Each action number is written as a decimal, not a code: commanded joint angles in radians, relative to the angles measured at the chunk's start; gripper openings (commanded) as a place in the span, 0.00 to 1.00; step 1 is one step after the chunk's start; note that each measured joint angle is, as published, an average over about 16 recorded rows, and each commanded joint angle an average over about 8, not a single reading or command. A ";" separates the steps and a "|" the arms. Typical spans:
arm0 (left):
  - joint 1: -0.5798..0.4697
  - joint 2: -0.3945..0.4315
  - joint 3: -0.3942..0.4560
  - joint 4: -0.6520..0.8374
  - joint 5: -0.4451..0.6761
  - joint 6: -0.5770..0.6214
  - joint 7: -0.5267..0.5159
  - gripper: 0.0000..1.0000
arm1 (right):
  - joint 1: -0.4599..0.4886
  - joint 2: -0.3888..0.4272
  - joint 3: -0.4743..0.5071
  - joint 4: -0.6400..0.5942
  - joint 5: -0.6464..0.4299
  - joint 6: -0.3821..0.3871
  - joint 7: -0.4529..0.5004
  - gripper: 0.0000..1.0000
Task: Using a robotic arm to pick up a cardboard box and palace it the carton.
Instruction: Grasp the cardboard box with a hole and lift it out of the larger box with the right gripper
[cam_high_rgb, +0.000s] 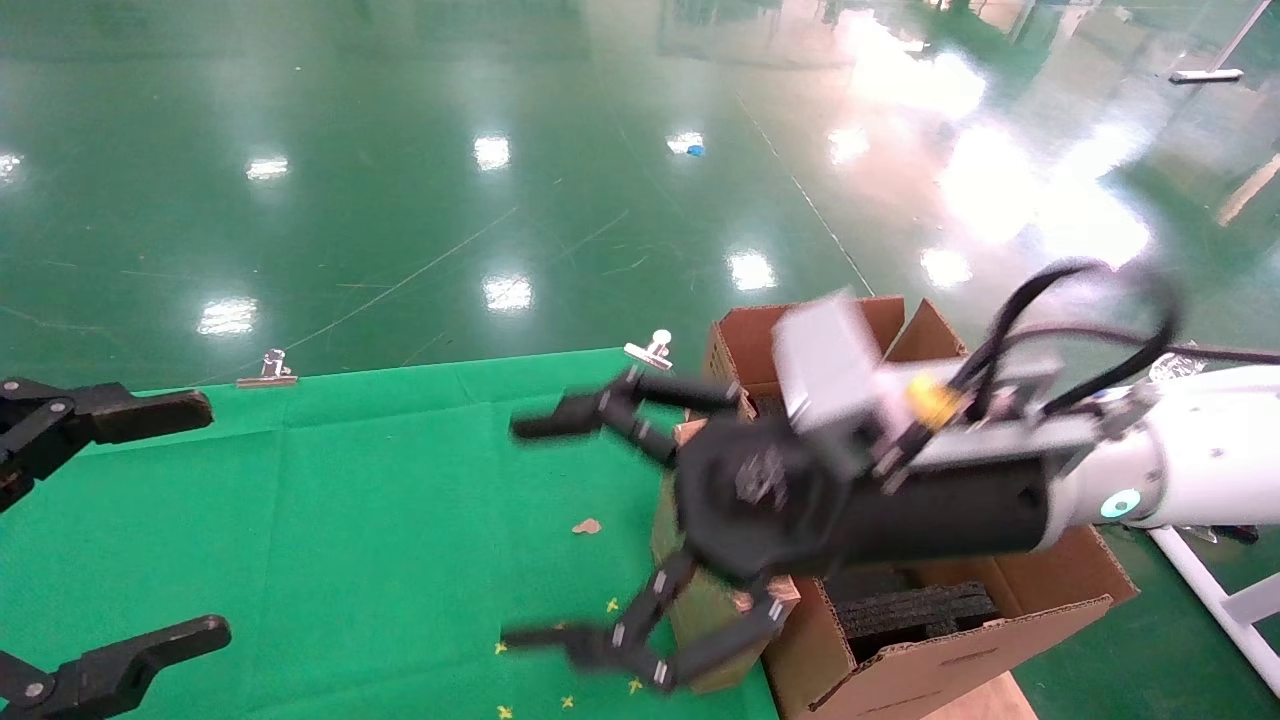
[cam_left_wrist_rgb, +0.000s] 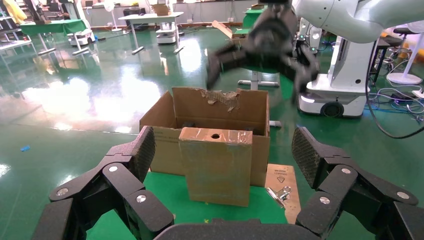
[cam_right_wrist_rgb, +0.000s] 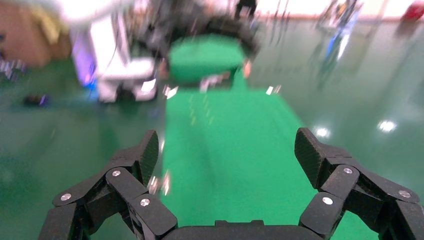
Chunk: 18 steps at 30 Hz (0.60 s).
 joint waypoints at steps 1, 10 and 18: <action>0.000 0.000 0.000 0.000 0.000 0.000 0.000 1.00 | 0.015 0.000 -0.020 0.018 -0.042 -0.007 0.006 1.00; 0.000 0.000 0.001 0.000 -0.001 0.000 0.001 1.00 | 0.250 -0.121 -0.285 0.035 -0.441 -0.047 0.065 1.00; -0.001 0.000 0.002 0.000 -0.001 0.000 0.001 1.00 | 0.499 -0.192 -0.510 0.032 -0.584 -0.063 0.134 1.00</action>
